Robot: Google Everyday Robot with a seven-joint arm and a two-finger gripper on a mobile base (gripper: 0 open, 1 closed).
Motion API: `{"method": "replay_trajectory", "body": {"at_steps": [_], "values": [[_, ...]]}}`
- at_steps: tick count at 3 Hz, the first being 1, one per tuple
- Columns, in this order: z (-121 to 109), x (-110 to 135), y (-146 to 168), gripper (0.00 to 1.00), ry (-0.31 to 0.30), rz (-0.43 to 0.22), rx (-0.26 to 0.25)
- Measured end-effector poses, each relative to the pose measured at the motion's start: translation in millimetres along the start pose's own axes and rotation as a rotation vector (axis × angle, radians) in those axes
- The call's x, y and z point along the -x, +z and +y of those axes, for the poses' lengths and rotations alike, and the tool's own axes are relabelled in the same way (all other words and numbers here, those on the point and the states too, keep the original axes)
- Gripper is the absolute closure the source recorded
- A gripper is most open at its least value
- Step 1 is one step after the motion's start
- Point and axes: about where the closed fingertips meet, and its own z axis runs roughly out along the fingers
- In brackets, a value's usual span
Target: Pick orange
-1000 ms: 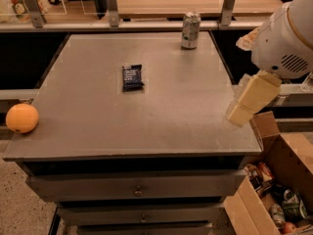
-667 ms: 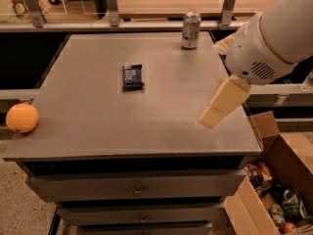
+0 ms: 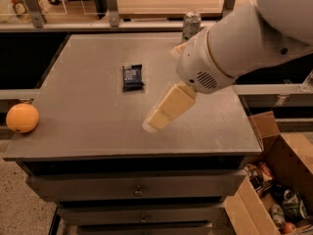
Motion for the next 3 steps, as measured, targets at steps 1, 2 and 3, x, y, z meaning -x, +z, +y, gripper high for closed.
{"method": "replay_trajectory", "body": {"at_steps": [1,2,3], "values": [[13,28,26,0.0,-0.012,-0.051,0.013],[25,50,60,0.0,-0.012,-0.061,0.022],[41,83,95,0.0,-0.008,-0.067,0.055]]}}
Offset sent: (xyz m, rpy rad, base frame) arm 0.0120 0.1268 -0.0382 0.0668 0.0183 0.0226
